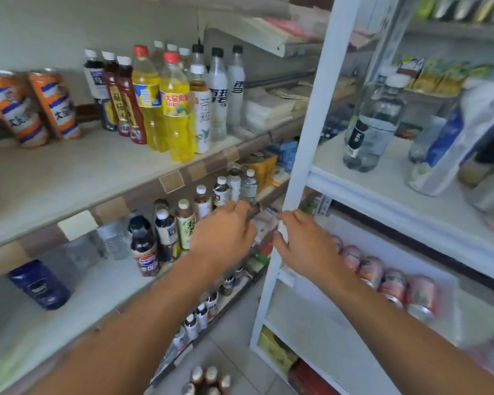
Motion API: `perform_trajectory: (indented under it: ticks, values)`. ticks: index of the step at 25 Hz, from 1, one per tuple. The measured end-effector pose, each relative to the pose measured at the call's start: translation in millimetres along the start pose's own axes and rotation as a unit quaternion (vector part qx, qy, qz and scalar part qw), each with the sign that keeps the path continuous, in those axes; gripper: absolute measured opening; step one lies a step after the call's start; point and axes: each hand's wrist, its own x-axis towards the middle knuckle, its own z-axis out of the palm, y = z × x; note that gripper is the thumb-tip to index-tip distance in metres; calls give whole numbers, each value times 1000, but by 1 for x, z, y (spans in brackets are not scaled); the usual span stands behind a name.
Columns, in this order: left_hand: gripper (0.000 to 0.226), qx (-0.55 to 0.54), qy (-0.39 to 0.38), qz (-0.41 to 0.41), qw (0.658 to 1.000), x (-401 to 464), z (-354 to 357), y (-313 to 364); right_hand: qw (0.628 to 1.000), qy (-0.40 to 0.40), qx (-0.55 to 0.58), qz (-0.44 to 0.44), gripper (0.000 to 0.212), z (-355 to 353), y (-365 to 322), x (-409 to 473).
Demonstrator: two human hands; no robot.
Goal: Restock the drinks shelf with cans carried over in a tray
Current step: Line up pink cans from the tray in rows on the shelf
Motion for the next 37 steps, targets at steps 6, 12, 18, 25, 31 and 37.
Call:
perform_trajectory:
  ticks: [6, 12, 18, 25, 31, 37]
  values:
    - [31, -35, -50, 63, 996, 33, 68, 77, 993, -34, 6, 110, 36, 10, 101, -36]
    - [32, -57, -106, 110, 987, 35, 133, 139, 963, -92, 41, 248, 32, 39, 188, -98]
    - [31, -68, -153, 124, 978, 35, 168, 175, 909, -147, 82, 382, 46, 63, 241, -139]
    - [31, -57, -191, 127, 972, 33, 185, 186, 816, -205, 236, 485, 54, 81, 251, -152]
    - [29, -63, -200, 115, 971, 34, 189, 187, 765, -215, 296, 531, 52, 93, 255, -148]
    - [27, -59, -194, 118, 972, 31, 188, 183, 755, -182, 331, 536, 45, 95, 255, -149]
